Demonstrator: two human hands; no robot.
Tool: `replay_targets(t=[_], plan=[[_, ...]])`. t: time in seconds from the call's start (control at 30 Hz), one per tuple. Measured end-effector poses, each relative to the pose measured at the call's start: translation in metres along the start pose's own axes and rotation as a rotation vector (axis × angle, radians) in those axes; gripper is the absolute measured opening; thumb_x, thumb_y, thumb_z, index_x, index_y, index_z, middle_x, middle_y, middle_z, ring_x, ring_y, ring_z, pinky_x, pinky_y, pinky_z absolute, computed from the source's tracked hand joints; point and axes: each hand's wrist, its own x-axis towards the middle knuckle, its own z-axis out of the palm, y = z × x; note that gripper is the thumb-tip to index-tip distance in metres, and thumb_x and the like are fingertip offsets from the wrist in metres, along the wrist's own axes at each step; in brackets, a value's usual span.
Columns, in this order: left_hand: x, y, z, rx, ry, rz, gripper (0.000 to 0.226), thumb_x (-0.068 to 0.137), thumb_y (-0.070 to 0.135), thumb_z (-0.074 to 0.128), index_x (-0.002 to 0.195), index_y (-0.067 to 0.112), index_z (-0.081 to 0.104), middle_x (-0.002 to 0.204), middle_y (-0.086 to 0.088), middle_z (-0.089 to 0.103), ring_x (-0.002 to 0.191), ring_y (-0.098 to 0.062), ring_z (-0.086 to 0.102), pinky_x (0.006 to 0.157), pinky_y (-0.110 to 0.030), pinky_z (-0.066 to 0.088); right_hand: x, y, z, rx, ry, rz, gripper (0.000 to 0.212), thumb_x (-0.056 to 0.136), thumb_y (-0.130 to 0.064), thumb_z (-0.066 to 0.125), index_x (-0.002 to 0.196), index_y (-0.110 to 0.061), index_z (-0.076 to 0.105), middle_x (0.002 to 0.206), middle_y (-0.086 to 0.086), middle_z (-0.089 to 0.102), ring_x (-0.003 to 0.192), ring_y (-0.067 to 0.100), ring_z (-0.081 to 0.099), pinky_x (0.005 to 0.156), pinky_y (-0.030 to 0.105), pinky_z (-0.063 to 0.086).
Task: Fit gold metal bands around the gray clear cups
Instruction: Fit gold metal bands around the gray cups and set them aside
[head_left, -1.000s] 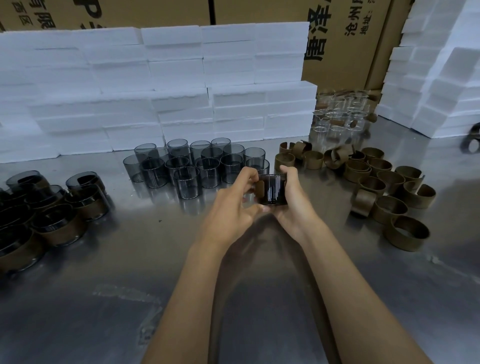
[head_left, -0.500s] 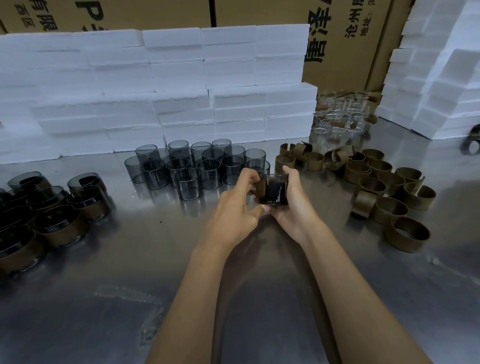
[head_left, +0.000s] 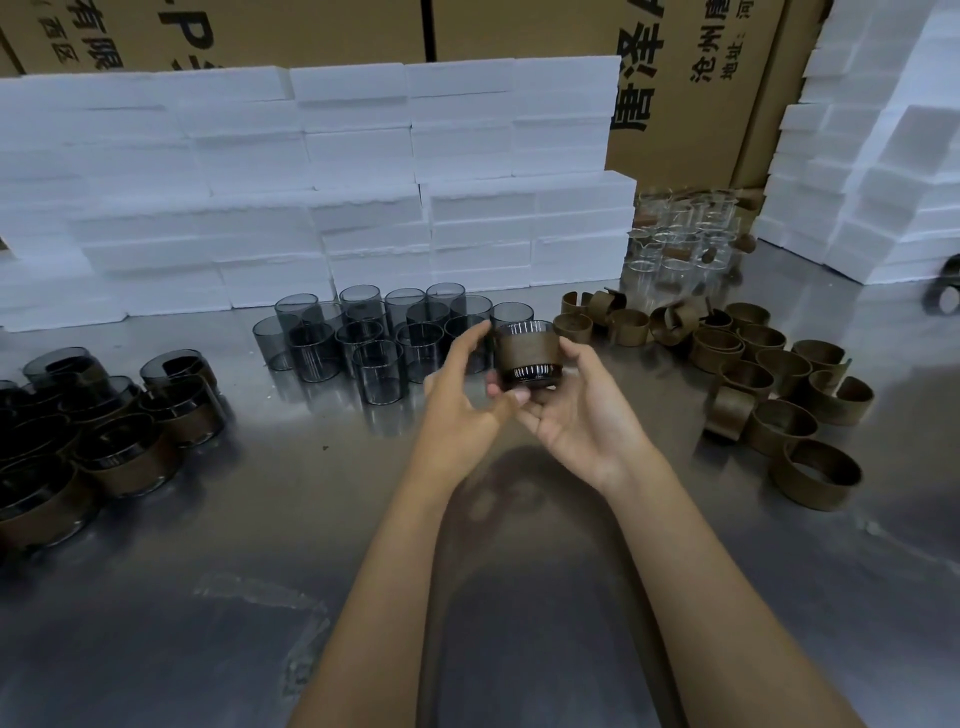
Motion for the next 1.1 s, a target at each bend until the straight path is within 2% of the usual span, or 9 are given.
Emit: replay_targets(t=[0.1, 0.17, 0.4, 0.57, 0.7, 0.8, 0.87, 1.03, 1.1], plan=[[0.001, 0.001, 0.003, -0.054, 0.091, -0.022, 0.069, 0.085, 0.017, 0.082, 0.145, 0.029, 0.05, 0.133, 0.002, 0.058, 0.111, -0.01, 0.062, 0.096, -0.021, 0.05, -0.001, 0.0, 0.007, -0.047, 0.066, -0.116, 0.04, 0.104, -0.022, 0.054, 0.134, 0.005, 0.054, 0.116, 0.021, 0.064, 0.101, 0.028, 0.069, 0.093, 0.032, 0.057], [0.002, 0.001, 0.004, -0.151, 0.121, -0.054, 0.059, 0.085, 0.02, 0.082, 0.138, 0.028, 0.057, 0.126, 0.005, 0.064, 0.097, -0.003, 0.066, 0.086, -0.016, 0.053, 0.0, 0.004, 0.012, -0.138, 0.11, -0.168, 0.046, 0.101, -0.012, 0.058, 0.141, 0.008, 0.047, 0.118, 0.02, 0.062, 0.103, 0.026, 0.066, 0.097, 0.035, 0.055], [0.006, -0.007, -0.004, -0.567, 0.138, -0.204, 0.031, 0.09, 0.008, 0.073, 0.118, 0.022, 0.07, 0.119, -0.002, 0.074, 0.122, -0.019, 0.066, 0.099, -0.031, 0.052, 0.001, 0.005, 0.012, -0.146, 0.132, -0.188, 0.039, 0.103, -0.004, 0.053, 0.141, 0.004, 0.049, 0.128, 0.023, 0.063, 0.112, 0.032, 0.063, 0.108, 0.041, 0.05], [0.008, -0.01, -0.004, -0.6, 0.127, -0.244, 0.043, 0.092, 0.004, 0.07, 0.134, 0.008, 0.062, 0.126, -0.01, 0.071, 0.127, -0.025, 0.062, 0.104, -0.035, 0.051, 0.004, 0.008, 0.011, -0.147, 0.121, -0.196, 0.024, 0.101, 0.0, 0.054, 0.123, -0.008, 0.057, 0.124, 0.018, 0.062, 0.102, 0.026, 0.067, 0.098, 0.033, 0.055], [0.005, -0.005, -0.005, -0.506, 0.135, -0.268, 0.04, 0.09, 0.017, 0.076, 0.128, 0.015, 0.065, 0.118, -0.001, 0.074, 0.116, -0.017, 0.067, 0.099, -0.034, 0.051, 0.004, 0.01, 0.009, -0.225, 0.108, -0.218, 0.02, 0.098, 0.001, 0.059, 0.115, -0.01, 0.058, 0.116, 0.016, 0.063, 0.102, 0.026, 0.067, 0.094, 0.032, 0.057], [0.004, -0.002, -0.008, -0.28, 0.178, -0.262, 0.046, 0.08, 0.037, 0.086, 0.118, 0.02, 0.067, 0.109, 0.005, 0.075, 0.105, -0.011, 0.07, 0.089, -0.028, 0.056, 0.002, 0.018, 0.011, -0.494, 0.115, -0.257, 0.021, 0.092, 0.002, 0.068, 0.108, -0.007, 0.06, 0.11, 0.022, 0.066, 0.11, 0.034, 0.067, 0.101, 0.042, 0.055], [0.006, -0.001, -0.013, -0.182, 0.238, -0.271, 0.055, 0.073, 0.038, 0.091, 0.115, 0.016, 0.064, 0.106, 0.002, 0.073, 0.101, -0.015, 0.07, 0.087, -0.031, 0.058, 0.003, 0.023, 0.013, -0.586, 0.11, -0.257, 0.02, 0.091, 0.002, 0.069, 0.109, -0.004, 0.063, 0.117, 0.027, 0.067, 0.116, 0.038, 0.065, 0.103, 0.047, 0.054], [0.009, -0.004, -0.038, -0.06, 0.648, -0.23, 0.064, 0.069, 0.035, 0.093, 0.113, 0.025, 0.048, 0.103, 0.013, 0.062, 0.098, -0.008, 0.064, 0.086, -0.014, 0.047, 0.008, 0.026, 0.01, -0.657, 0.225, -0.186, 0.018, 0.095, -0.008, 0.067, 0.111, -0.001, 0.069, 0.116, 0.023, 0.071, 0.114, 0.032, 0.068, 0.101, 0.039, 0.056], [0.007, -0.013, -0.054, 0.038, 0.813, -0.261, 0.066, 0.07, 0.036, 0.092, 0.117, 0.025, 0.046, 0.116, 0.003, 0.061, 0.114, -0.022, 0.06, 0.105, -0.032, 0.046, 0.01, 0.027, 0.007, -0.681, 0.262, -0.161, 0.017, 0.097, -0.01, 0.064, 0.109, 0.001, 0.069, 0.108, 0.021, 0.073, 0.107, 0.03, 0.071, 0.099, 0.038, 0.056]])
